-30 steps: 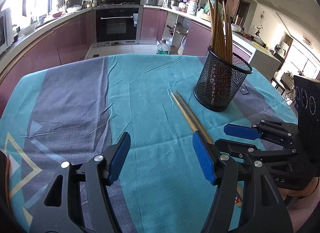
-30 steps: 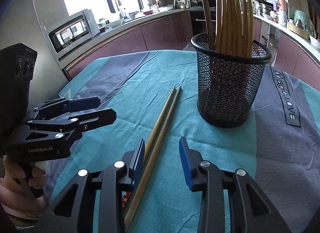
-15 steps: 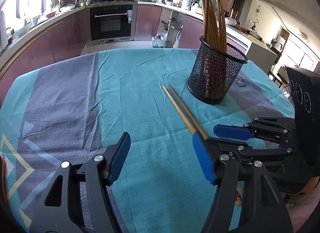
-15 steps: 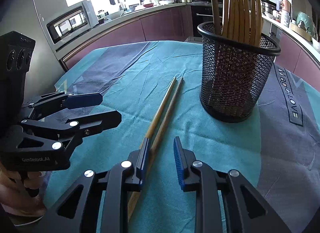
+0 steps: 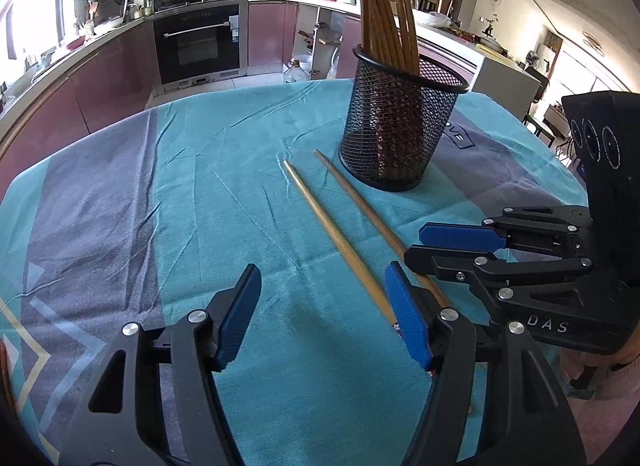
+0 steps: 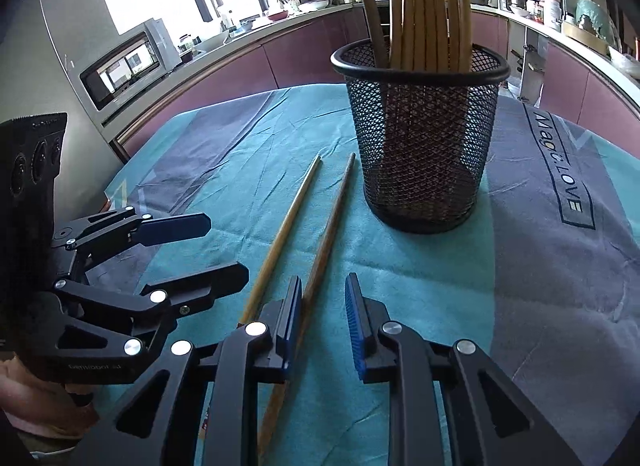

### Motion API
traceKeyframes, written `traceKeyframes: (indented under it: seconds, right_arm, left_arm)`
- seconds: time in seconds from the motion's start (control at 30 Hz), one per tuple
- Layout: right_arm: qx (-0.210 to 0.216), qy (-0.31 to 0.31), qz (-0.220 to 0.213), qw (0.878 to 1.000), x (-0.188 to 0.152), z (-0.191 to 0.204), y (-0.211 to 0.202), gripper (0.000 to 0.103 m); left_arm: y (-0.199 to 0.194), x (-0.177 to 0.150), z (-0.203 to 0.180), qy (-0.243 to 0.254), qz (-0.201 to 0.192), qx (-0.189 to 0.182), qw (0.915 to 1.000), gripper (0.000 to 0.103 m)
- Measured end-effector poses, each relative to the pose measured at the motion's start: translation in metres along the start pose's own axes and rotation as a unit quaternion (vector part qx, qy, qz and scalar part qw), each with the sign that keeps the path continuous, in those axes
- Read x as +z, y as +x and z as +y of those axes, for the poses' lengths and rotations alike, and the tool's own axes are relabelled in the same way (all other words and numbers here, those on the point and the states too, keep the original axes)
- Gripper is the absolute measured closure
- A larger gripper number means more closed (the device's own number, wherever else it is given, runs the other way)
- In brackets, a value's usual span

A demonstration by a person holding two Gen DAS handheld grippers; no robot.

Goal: Organize utensils
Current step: 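Move both grippers back over the last two chopsticks on the cloth, then close the left gripper on a chopstick while the right gripper closes on the other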

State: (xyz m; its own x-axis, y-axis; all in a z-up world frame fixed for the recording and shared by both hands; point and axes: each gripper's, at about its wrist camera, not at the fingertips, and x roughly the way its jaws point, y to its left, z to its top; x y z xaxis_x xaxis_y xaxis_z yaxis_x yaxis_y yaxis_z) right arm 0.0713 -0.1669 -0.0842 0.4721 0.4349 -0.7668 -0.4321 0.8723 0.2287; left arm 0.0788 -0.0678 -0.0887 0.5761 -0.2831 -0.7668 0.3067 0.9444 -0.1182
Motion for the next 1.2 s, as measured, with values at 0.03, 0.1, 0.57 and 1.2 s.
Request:
traceKeyframes:
  seconds: [0.03,0.1,0.57,1.2]
  right_arm:
    - [0.003,0.003,0.000,1.000,0.000,-0.002,-0.001,0.082]
    - [0.004,0.006,-0.001,1.000,0.000,-0.005,-0.002,0.082]
    - [0.005,-0.002,0.002,1.000,0.006,-0.005,0.005,0.081]
    - [-0.041,-0.038,0.000,0.998,0.032,0.005,0.032,0.088]
  left_arm:
    - [0.002,0.000,-0.002,0.004,0.002,0.000,1.0000,0.039]
    - [0.006,0.001,-0.008,0.013,0.007,0.000,0.9999,0.042]
    - [0.011,-0.005,-0.009,0.023,0.027,0.017,0.9992,0.079]
    - [0.036,0.028,0.011,0.006,0.026,0.052,0.9983,0.072]
